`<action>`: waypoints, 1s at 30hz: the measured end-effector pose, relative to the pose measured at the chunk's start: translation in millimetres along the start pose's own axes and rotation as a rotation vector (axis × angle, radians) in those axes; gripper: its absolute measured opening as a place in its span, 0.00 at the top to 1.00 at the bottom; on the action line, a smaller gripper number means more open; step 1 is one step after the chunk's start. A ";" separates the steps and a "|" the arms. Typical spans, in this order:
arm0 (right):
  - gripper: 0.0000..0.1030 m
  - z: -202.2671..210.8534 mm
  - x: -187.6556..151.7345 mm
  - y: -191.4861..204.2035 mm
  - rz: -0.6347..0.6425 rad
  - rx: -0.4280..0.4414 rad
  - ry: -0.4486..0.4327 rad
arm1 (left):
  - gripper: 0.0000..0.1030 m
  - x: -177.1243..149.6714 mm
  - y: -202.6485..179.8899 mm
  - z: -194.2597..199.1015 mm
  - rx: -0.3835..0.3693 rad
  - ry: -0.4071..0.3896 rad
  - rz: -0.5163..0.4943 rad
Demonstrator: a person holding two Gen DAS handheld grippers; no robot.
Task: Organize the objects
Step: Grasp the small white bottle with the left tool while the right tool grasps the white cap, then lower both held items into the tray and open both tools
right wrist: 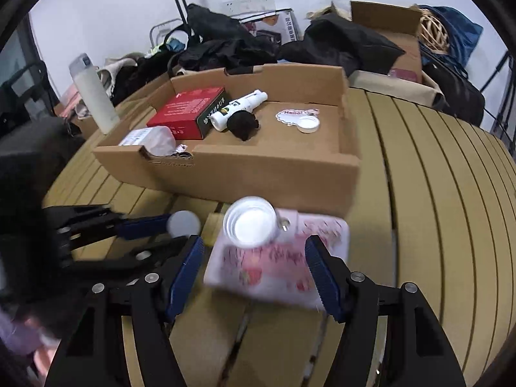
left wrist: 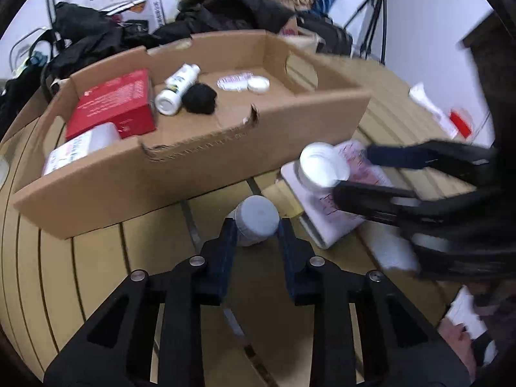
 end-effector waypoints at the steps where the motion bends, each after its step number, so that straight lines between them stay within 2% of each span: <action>1: 0.48 -5.7 1.7 2.4 0.011 -0.016 0.003 | 0.78 -0.7 1.7 5.6 -0.010 -0.013 0.014; 2: 0.58 -13.7 2.7 5.2 0.025 -0.034 0.014 | 0.78 -2.3 4.1 17.0 -0.027 -0.032 0.039; 7: 0.60 -11.4 -1.5 6.2 -0.003 -0.052 -0.001 | 0.78 -7.0 11.2 55.7 -0.014 -0.049 0.120; 11: 0.60 39.4 -20.8 10.5 -0.021 -0.018 -0.043 | 0.78 -29.2 11.5 106.0 0.023 -0.060 0.189; 14: 0.60 92.4 -53.7 18.1 -0.035 0.005 -0.050 | 0.78 -48.4 5.4 141.9 0.061 -0.076 0.219; 17: 0.60 139.1 -88.1 32.5 -0.061 0.026 -0.043 | 0.78 -73.2 -3.1 185.2 0.013 -0.103 0.303; 20: 0.60 178.7 -110.2 50.3 -0.055 0.020 -0.085 | 0.78 -86.8 -13.0 213.0 0.003 -0.138 0.304; 24: 0.60 199.4 -118.2 69.3 -0.028 0.028 -0.118 | 0.78 -90.8 -22.0 228.5 0.032 -0.164 0.270; 30: 0.60 196.8 -108.8 75.7 -0.010 0.042 -0.123 | 0.78 -79.0 -15.7 223.9 0.043 -0.172 0.269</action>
Point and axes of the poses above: each gripper's, at about its wrist camera, not at the fingertips, and z roughly against the way its jaws point, y to its left, x to its top, the point moved 1 cm from there along -z, roughly the way its jaws point, and after that the axes turned 3 degrees about x, right-handed, at the moved point
